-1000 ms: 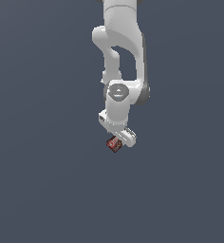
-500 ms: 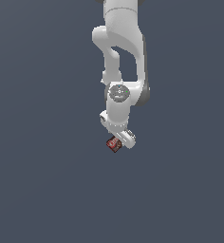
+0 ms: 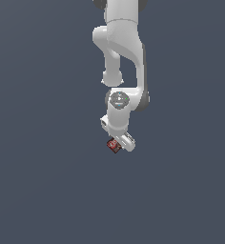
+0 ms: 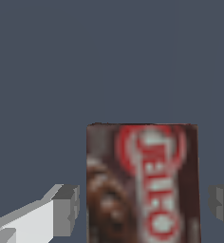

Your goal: Pick up the object and move it to a goal position.

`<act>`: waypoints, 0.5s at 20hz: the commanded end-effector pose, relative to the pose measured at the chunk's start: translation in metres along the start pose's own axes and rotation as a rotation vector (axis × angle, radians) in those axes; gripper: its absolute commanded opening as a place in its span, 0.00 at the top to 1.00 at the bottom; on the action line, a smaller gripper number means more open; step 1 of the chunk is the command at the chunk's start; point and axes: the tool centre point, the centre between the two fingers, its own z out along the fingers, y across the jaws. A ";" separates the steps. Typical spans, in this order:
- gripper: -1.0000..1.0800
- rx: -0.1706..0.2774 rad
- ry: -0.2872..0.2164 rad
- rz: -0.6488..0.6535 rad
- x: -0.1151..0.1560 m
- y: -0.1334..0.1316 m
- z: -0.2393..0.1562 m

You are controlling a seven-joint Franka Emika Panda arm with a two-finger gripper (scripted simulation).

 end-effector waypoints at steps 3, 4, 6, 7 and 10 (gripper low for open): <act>0.04 0.000 0.000 0.002 0.000 0.000 0.017; 0.04 0.000 0.000 0.002 0.000 0.000 0.019; 0.04 0.000 0.000 0.002 0.000 0.000 0.021; 0.04 0.000 0.000 0.002 0.000 -0.001 0.022; 1.00 0.000 0.000 0.002 0.000 -0.001 0.022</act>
